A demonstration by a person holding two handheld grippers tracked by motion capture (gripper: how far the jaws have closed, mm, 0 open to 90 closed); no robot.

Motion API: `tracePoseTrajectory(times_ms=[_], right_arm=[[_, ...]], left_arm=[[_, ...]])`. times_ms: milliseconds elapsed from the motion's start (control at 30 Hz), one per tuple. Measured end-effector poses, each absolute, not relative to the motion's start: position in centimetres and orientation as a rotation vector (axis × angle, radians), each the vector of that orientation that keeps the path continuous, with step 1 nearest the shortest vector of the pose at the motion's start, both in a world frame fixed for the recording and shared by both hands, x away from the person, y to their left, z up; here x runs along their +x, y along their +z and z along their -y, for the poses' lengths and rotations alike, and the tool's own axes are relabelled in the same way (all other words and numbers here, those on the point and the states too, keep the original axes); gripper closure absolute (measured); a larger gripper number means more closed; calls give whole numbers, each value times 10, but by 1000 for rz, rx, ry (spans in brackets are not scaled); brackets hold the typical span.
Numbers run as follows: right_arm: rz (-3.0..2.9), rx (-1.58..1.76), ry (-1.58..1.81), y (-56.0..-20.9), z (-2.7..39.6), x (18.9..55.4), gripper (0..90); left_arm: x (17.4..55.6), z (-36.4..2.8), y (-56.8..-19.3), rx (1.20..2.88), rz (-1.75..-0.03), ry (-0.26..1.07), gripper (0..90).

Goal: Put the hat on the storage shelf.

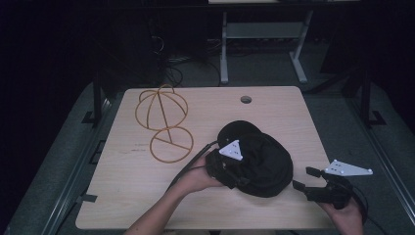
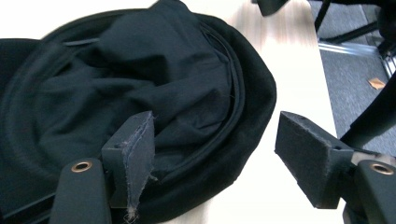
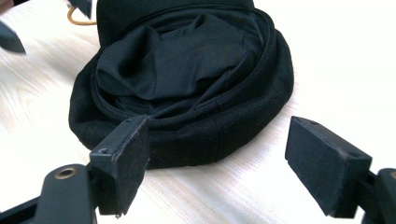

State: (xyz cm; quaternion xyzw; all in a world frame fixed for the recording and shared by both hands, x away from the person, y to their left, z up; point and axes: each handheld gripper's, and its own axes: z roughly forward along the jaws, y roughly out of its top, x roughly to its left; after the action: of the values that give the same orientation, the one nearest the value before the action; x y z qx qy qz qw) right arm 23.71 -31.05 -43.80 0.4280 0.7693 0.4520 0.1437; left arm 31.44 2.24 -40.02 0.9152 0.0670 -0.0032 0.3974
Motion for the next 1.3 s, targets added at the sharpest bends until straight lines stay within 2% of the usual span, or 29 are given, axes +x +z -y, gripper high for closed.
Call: tracePoseTrajectory(times_ms=[400,600,933,1033,1300], right_arm=[[-2219,1234,1307,-438,311,237,217],[-2231,1238,1302,-440,310,237,217],[-2220,1233,1302,-439,310,236,220],[-2221,1237,1291,-440,310,236,220],[-2225,1231,1286,-440,309,236,220]], left_arm=[[315,-3,-421,2401,-117,-96,378],[322,-1,-430,2422,-115,-139,467],[321,5,-438,2470,-78,-116,423],[322,7,-440,2492,-73,-108,460],[323,11,-445,2532,-44,-88,471]])
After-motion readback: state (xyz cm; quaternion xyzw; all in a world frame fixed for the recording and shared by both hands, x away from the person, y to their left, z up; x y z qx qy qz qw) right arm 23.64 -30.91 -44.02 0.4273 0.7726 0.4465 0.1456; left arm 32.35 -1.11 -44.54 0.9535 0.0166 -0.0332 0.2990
